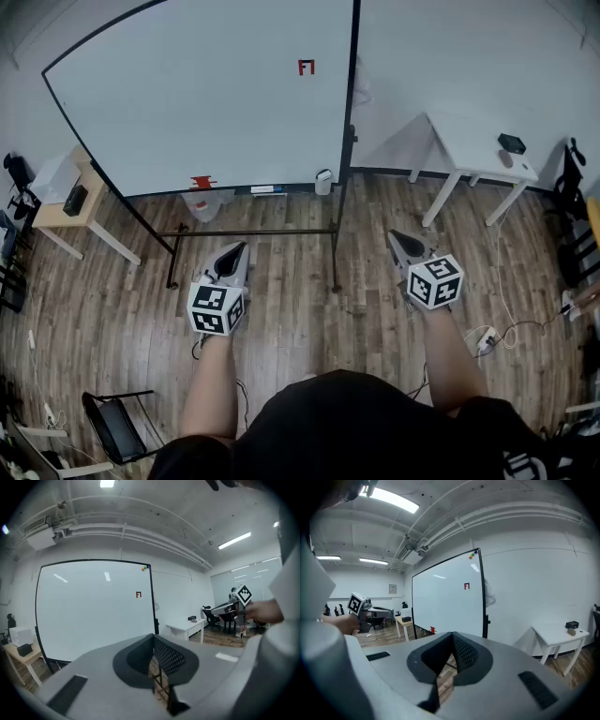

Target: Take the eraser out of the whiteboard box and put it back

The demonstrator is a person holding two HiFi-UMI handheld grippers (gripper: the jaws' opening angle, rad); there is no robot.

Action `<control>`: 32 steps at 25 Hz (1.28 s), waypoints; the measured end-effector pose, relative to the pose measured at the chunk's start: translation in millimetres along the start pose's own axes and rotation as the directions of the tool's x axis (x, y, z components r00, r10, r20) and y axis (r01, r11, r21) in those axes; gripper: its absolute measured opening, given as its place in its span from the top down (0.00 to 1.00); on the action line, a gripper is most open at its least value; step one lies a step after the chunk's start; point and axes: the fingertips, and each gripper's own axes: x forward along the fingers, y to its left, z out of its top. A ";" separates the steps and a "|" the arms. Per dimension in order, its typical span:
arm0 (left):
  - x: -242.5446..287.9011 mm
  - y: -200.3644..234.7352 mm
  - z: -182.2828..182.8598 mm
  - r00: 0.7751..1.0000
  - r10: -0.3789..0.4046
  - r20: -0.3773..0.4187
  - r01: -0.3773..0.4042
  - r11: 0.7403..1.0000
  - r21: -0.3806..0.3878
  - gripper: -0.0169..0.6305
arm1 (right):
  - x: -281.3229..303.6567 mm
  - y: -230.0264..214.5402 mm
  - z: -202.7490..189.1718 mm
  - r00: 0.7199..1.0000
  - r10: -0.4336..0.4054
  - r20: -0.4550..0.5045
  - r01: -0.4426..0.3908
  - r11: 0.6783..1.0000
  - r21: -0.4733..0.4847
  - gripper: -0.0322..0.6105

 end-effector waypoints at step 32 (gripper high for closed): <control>125.5 41.4 -11.1 0.996 -0.043 -0.083 0.045 0.999 0.023 0.95 | 97.5 -79.1 -11.2 0.999 -0.048 -0.007 0.048 0.991 0.127 0.96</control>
